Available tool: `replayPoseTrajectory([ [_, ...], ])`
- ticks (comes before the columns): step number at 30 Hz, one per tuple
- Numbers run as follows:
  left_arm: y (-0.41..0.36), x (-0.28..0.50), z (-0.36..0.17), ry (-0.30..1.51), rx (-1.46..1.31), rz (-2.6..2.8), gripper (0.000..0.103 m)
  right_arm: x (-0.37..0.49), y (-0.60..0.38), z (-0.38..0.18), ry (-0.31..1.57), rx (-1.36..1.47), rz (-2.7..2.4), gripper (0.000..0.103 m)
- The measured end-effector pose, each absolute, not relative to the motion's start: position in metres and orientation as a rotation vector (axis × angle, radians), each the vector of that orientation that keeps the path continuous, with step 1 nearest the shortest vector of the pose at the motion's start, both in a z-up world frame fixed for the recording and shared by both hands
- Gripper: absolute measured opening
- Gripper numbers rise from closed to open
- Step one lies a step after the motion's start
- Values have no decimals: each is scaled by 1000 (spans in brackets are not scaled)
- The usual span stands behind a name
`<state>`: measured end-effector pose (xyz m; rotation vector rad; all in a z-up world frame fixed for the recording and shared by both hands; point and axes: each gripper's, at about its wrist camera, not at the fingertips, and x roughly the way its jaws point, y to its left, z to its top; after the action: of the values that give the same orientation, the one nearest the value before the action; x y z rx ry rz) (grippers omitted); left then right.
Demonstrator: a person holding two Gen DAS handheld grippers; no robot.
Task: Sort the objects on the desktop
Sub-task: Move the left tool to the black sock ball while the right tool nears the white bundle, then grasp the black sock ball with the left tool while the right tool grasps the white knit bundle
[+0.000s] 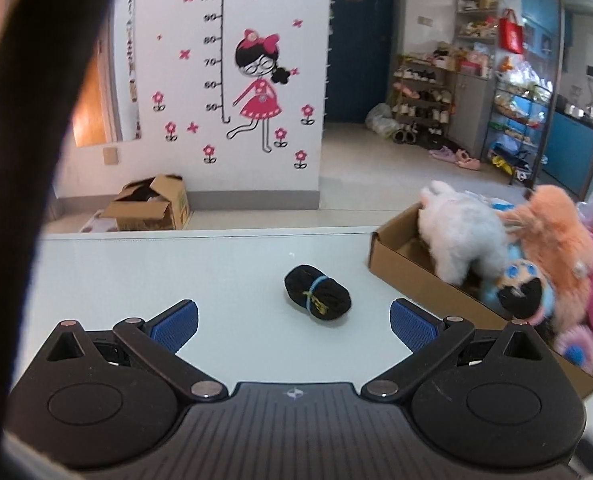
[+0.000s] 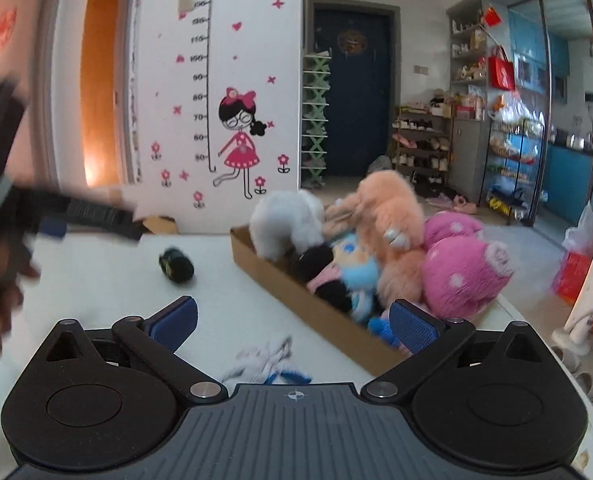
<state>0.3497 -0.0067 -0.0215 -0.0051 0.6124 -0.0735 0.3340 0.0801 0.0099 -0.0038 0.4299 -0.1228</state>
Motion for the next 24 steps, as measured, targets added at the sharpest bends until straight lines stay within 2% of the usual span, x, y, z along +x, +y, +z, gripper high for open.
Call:
replayPoseTrajectory([
  [8, 4, 394, -39, 719, -68, -17, 102, 339, 111, -17, 469, -44, -132, 103],
  [24, 17, 415, -53, 840, -168, -45, 99, 351, 120, -36, 553, 25, -146, 103],
])
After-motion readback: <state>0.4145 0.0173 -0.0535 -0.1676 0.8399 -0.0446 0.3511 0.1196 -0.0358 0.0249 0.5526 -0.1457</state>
